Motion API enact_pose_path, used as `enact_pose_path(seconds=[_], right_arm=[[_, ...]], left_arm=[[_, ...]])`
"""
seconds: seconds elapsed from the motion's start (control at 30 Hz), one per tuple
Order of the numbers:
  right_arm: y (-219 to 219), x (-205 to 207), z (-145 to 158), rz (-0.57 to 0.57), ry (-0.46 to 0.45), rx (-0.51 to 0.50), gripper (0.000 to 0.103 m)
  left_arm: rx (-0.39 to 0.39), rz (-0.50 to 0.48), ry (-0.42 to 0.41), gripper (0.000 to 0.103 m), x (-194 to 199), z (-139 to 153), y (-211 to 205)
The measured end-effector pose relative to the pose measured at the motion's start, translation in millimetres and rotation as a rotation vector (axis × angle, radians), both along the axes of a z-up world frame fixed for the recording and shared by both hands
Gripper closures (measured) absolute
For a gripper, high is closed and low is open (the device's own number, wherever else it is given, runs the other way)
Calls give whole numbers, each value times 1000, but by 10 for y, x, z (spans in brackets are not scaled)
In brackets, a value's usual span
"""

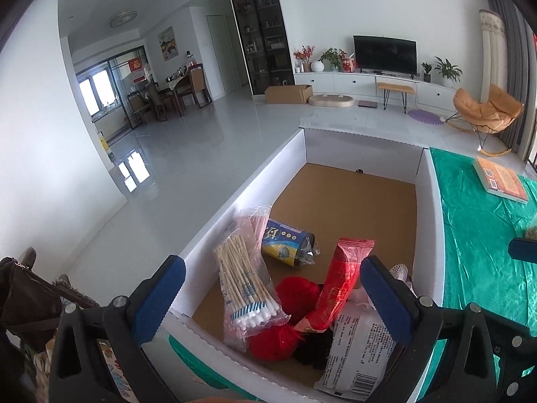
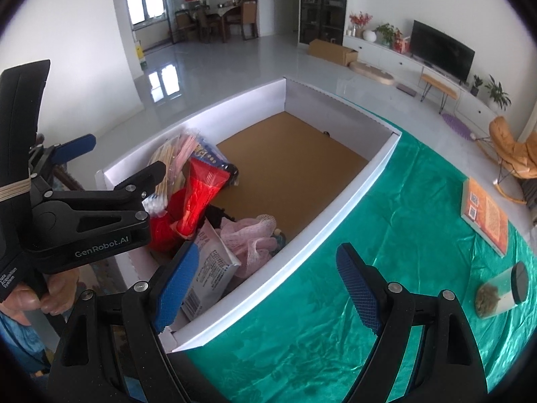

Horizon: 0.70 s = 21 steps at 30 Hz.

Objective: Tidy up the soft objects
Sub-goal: 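Drop the red snack bag and white packet into the white box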

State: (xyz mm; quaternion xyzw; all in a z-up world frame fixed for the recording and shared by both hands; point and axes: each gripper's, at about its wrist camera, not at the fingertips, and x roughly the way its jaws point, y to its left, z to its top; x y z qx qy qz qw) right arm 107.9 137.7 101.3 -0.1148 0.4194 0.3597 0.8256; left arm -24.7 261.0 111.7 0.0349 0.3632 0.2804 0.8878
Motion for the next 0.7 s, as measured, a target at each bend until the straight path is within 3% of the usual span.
enact_pose_path(seconds=[0.17,0.7], right_arm=[[-10,-16,4,-4,0,5,17],[9,-63,57,-3,-12,-1,17]], left_arm=[[32,5,10,0,4,-4,-23],[32,20,5,0,-30,35,9]])
